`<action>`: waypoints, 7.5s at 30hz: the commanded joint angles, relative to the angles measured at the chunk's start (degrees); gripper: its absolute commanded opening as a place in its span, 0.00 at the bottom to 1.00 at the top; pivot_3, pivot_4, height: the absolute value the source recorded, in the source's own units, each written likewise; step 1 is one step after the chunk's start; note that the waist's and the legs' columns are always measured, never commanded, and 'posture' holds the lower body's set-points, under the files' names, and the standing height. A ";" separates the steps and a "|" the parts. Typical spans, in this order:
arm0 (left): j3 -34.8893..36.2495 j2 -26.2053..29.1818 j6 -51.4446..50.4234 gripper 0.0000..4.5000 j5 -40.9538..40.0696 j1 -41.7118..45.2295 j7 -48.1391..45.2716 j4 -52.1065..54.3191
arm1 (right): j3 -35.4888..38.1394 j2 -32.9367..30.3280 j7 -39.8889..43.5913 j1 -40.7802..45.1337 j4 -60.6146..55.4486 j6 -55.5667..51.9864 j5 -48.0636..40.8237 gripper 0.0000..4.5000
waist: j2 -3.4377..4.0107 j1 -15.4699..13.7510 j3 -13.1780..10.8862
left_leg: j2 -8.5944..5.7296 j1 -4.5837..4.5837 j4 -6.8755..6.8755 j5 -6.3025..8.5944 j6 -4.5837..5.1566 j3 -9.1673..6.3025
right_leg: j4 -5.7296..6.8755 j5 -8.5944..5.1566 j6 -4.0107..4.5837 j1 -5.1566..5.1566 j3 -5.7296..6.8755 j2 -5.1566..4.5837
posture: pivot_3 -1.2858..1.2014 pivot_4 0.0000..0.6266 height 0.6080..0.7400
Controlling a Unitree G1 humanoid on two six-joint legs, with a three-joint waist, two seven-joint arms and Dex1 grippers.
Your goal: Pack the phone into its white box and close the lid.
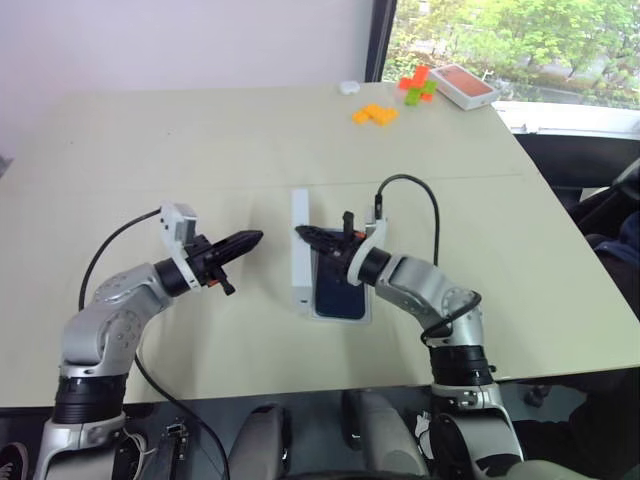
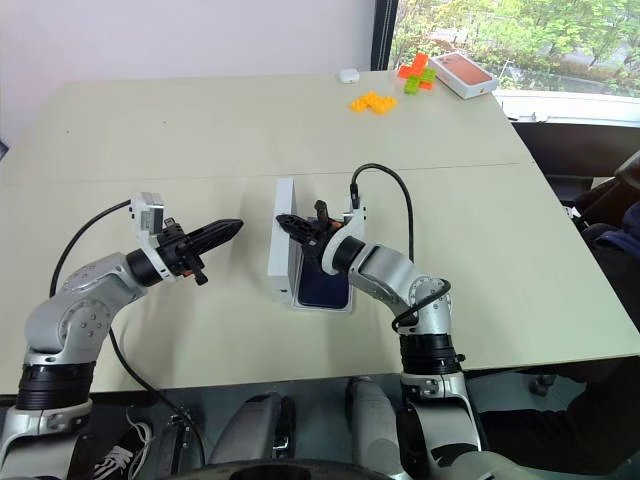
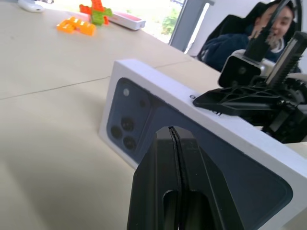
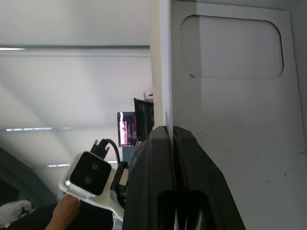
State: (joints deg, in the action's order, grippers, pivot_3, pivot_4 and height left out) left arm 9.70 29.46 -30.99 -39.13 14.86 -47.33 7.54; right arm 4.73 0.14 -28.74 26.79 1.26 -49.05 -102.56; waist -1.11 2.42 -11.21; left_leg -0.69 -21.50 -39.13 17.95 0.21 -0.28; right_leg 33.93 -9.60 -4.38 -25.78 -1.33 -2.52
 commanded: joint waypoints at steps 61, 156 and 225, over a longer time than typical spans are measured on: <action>-11.20 -6.71 1.99 0.00 13.17 9.72 -0.05 -14.52 | -16.98 -45.20 71.12 -0.79 -13.27 14.68 80.10 0.01 | -0.01 -1.83 0.01 | -0.44 -0.06 -0.02 0.09 0.16 -0.01 | -0.60 -0.01 -0.08 0.28 0.02 -0.33 | 0.52 0.24 1.00; -15.90 -7.69 -12.76 0.00 5.53 -1.52 0.67 4.69 | -15.54 -49.54 83.15 -11.21 -27.83 11.78 89.61 0.01 | -0.04 -1.82 0.04 | -0.45 0.19 -0.19 0.00 0.00 -0.07 | -0.19 -0.03 -0.05 0.41 0.00 -0.26 | 0.52 0.24 1.00; -17.52 -15.15 -4.90 0.00 14.62 9.51 4.76 -11.56 | -21.37 -35.02 75.83 3.22 -6.96 18.46 104.43 0.01 | -0.09 -1.72 0.09 | -0.49 0.29 -0.21 -0.06 -0.10 -0.08 | 0.14 -0.01 -0.05 0.39 -0.01 -0.27 | 0.52 0.24 1.00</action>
State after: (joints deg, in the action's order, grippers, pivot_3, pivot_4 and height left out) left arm -7.42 15.29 -36.70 -24.45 23.09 -42.21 -3.76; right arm -15.66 -36.63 46.88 27.73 -4.49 -32.76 2.27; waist -1.19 0.70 -11.11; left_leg -1.18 -21.20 -39.34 17.90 0.12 -0.36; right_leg 34.07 -9.60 -4.44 -25.39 -1.34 -2.80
